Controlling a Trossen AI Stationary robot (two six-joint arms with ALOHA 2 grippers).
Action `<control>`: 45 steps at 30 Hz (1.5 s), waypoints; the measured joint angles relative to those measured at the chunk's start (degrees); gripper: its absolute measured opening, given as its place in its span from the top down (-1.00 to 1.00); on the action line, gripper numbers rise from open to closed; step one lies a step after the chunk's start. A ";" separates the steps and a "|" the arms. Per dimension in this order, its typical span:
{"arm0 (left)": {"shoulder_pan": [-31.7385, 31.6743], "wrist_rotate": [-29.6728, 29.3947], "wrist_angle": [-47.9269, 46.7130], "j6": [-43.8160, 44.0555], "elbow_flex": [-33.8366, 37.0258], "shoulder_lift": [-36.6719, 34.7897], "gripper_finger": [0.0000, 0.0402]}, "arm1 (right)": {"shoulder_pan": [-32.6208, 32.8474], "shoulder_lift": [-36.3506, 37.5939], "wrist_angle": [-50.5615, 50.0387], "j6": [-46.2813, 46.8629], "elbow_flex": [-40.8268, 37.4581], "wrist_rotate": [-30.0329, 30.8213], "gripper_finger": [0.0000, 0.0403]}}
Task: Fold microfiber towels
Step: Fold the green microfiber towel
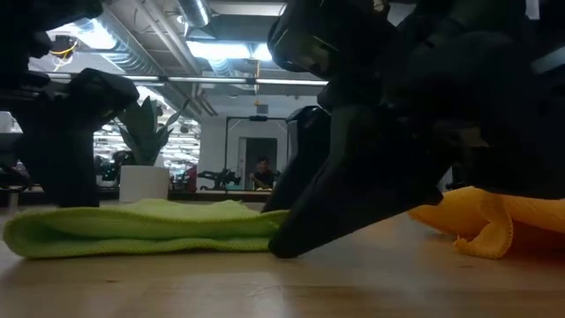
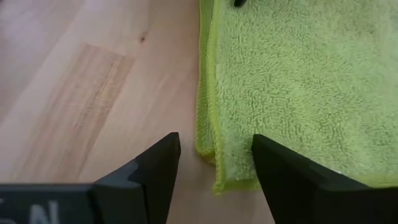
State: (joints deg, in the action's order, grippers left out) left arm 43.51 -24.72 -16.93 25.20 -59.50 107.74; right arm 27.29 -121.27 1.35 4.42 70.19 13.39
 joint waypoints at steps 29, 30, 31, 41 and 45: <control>1.40 1.27 0.26 3.52 -3.20 2.80 0.99 | 2.35 -0.71 -3.86 12.09 4.60 -6.61 0.96; 1.46 2.21 -0.29 2.97 -3.98 2.71 0.99 | 2.63 -0.79 -5.48 12.00 6.05 -7.61 0.97; 1.55 2.84 -0.85 2.82 -4.79 2.39 0.99 | 2.98 -0.79 -7.42 12.00 7.75 -7.91 0.97; 4.22 5.04 -5.80 1.46 -15.13 -1.32 1.00 | 7.54 -0.57 -27.97 13.44 25.65 -2.21 0.98; 5.38 4.18 -12.16 1.01 -20.79 -1.31 1.00 | 9.29 -0.53 -33.16 14.66 30.36 3.21 0.97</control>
State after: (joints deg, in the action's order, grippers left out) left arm 48.89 -20.54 -29.09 26.22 -80.29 106.43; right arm 36.58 -121.80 -31.81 19.08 100.56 16.60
